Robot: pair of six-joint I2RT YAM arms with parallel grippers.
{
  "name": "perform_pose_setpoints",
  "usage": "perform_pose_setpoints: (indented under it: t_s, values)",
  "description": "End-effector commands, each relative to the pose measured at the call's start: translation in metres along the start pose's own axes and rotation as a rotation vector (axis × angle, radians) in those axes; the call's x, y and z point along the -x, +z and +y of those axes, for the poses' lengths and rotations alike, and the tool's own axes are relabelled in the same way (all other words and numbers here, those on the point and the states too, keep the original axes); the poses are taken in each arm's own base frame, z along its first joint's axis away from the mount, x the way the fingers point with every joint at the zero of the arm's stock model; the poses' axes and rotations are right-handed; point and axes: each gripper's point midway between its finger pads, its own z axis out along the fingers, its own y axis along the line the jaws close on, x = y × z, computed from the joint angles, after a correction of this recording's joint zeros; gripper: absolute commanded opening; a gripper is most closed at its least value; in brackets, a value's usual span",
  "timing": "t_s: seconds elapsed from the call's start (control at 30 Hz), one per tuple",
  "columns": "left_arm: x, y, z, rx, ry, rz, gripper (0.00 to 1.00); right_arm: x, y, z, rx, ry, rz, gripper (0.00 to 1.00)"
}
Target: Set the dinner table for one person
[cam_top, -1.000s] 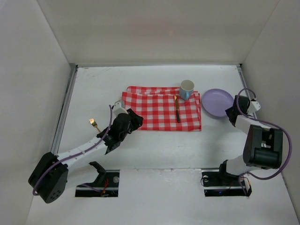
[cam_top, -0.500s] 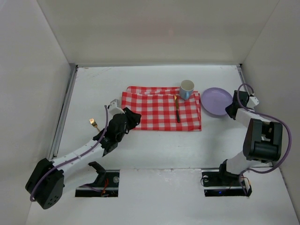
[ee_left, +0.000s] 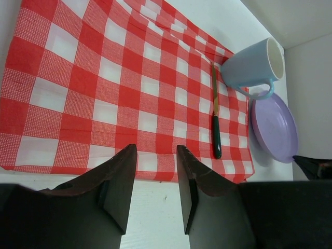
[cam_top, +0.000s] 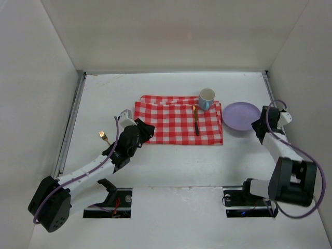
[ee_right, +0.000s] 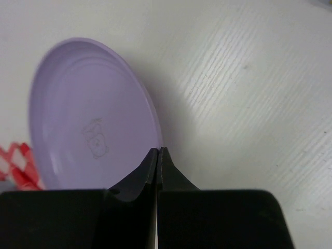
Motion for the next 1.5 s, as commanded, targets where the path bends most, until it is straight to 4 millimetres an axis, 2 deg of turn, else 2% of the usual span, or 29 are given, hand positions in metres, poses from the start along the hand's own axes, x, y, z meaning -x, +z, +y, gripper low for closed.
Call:
perform_pose_setpoints:
  t_s: [0.0, 0.13, 0.2, 0.27, 0.4, 0.47, 0.53, 0.67, 0.77, 0.87, 1.03, 1.17, 1.33, 1.4, 1.47]
  values:
    - [0.004, 0.002, 0.003, 0.003, 0.001, -0.027, 0.33, 0.052, -0.041, 0.029, 0.151, 0.105, -0.17, 0.0]
    - [0.006, 0.0, 0.0, -0.005, 0.001, -0.023, 0.18, 0.089, -0.096, 0.043, 0.248, 0.117, -0.26, 0.0]
    - [0.007, -0.001, 0.002, 0.01, 0.008, -0.025, 0.1, 0.093, -0.125, 0.059, 0.323, 0.093, -0.266, 0.0]
    - [0.007, -0.002, 0.005, 0.033, 0.024, -0.013, 0.06, 0.093, -0.155, 0.076, 0.405, 0.069, -0.281, 0.0]
    - [0.006, 0.0, 0.013, 0.073, 0.044, -0.006, 0.04, 0.091, -0.21, 0.099, 0.562, 0.059, -0.285, 0.0]
    - [0.009, 0.0, 0.018, 0.086, 0.037, -0.023, 0.04, 0.075, -0.231, 0.118, 0.657, 0.055, -0.227, 0.0]
    - [0.012, 0.0, 0.022, 0.097, 0.022, -0.04, 0.05, 0.05, -0.248, 0.143, 0.746, 0.034, -0.14, 0.0]
    - [0.021, -0.001, 0.043, 0.155, -0.003, -0.086, 0.14, -0.015, -0.272, 0.194, 0.872, -0.052, 0.0, 0.0]
    - [0.024, -0.001, 0.05, 0.167, -0.021, -0.103, 0.23, -0.063, -0.274, 0.224, 0.902, -0.103, 0.077, 0.0]
    - [0.023, 0.002, 0.053, 0.171, -0.025, -0.101, 0.28, -0.103, -0.267, 0.243, 0.911, -0.131, 0.14, 0.0]
    - [0.018, 0.004, 0.056, 0.18, -0.028, -0.087, 0.3, -0.137, -0.246, 0.258, 0.908, -0.112, 0.191, 0.0]
    - [0.015, 0.008, 0.057, 0.178, -0.027, -0.084, 0.3, -0.154, -0.222, 0.262, 0.873, -0.121, 0.213, 0.0]
    - [0.013, 0.009, 0.056, 0.17, -0.024, -0.073, 0.3, -0.155, -0.206, 0.264, 0.86, -0.085, 0.224, 0.0]
    - [0.012, 0.01, 0.056, 0.17, -0.024, -0.073, 0.3, -0.159, -0.199, 0.258, 0.837, -0.101, 0.226, 0.01]
    - [0.01, 0.011, 0.056, 0.172, -0.02, -0.067, 0.3, -0.168, -0.187, 0.241, 0.783, -0.145, 0.222, 0.06]
